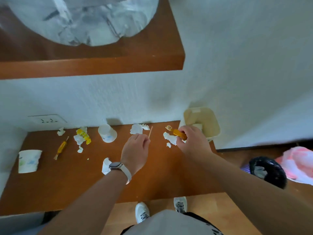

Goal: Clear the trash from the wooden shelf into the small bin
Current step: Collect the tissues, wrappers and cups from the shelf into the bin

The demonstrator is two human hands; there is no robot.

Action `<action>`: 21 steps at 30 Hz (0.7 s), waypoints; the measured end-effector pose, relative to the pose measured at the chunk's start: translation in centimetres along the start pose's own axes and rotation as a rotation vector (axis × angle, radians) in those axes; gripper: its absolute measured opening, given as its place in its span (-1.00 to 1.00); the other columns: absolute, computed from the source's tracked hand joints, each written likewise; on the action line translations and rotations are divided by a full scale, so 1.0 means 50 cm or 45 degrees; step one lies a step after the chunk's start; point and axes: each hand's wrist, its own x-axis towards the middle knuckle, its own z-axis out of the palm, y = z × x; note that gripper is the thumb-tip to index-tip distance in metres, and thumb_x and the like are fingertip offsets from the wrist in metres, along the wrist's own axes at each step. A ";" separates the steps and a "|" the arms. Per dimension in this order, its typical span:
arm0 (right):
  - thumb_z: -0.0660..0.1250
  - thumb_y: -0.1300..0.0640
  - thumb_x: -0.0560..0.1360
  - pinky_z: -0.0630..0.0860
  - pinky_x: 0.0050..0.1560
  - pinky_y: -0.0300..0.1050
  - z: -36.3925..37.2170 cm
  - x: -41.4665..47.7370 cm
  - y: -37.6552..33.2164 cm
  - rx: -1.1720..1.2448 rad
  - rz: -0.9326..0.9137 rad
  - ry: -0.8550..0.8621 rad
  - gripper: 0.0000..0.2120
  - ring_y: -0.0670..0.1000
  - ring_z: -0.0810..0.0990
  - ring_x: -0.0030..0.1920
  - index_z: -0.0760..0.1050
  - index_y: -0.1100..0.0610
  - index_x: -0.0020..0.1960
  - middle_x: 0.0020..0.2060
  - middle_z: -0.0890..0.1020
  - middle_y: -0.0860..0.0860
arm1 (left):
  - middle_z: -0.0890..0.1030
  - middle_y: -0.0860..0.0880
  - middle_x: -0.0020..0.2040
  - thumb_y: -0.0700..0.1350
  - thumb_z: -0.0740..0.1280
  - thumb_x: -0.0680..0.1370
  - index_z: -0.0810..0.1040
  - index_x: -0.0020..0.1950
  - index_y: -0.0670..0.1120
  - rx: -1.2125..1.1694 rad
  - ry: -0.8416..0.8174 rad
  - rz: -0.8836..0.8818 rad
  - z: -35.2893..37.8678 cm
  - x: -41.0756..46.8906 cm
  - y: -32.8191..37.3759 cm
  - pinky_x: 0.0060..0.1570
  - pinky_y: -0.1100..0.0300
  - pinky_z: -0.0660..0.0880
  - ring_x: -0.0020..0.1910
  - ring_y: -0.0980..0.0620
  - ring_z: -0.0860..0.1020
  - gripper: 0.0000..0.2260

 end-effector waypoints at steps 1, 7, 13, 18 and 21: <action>0.34 0.03 0.50 0.50 -0.03 -0.11 -0.016 0.001 0.015 -0.003 0.028 0.020 -0.78 -0.03 0.48 -0.02 0.49 0.06 0.11 -0.03 0.57 -0.05 | 0.58 0.06 -0.16 -0.13 0.31 0.59 0.58 -0.04 -0.08 -0.023 -0.016 -0.004 0.008 0.015 0.018 -0.15 0.29 0.43 -0.18 0.10 0.50 -0.92; 0.28 0.01 0.50 0.51 -0.07 -0.03 -0.080 0.006 0.105 0.027 0.157 0.028 -0.78 0.03 0.48 -0.01 0.46 0.03 0.13 0.03 0.54 -0.04 | 0.55 0.11 -0.11 -0.10 0.25 0.61 0.57 -0.01 -0.03 -0.005 -0.118 -0.013 0.069 0.064 0.107 -0.16 0.32 0.36 -0.14 0.11 0.50 -0.90; 0.25 0.01 0.53 0.47 -0.04 -0.12 -0.102 0.026 0.172 -0.012 0.162 0.012 -0.77 -0.01 0.46 0.01 0.46 0.04 0.16 0.02 0.54 -0.03 | 0.54 0.11 -0.13 -0.09 0.27 0.60 0.57 -0.03 -0.01 -0.054 -0.160 0.013 0.105 0.098 0.174 -0.14 0.32 0.35 -0.13 0.11 0.49 -0.91; 0.26 0.05 0.52 0.44 -0.01 -0.11 -0.100 0.048 0.210 -0.057 0.091 0.004 -0.78 0.02 0.46 -0.01 0.49 0.08 0.13 0.00 0.57 0.00 | 0.58 0.06 -0.07 -0.06 0.28 0.59 0.61 0.04 -0.05 -0.023 -0.162 0.101 0.128 0.134 0.227 -0.09 0.20 0.47 -0.07 0.06 0.52 -0.86; 0.28 0.06 0.50 0.44 0.01 -0.09 -0.096 0.058 0.223 -0.102 0.004 -0.003 -0.78 0.04 0.49 -0.01 0.51 0.10 0.11 -0.01 0.61 0.02 | 0.59 -0.01 0.00 -0.07 0.31 0.58 0.63 0.08 -0.09 0.089 -0.140 0.179 0.146 0.149 0.249 -0.03 0.19 0.47 -0.01 0.01 0.53 -0.83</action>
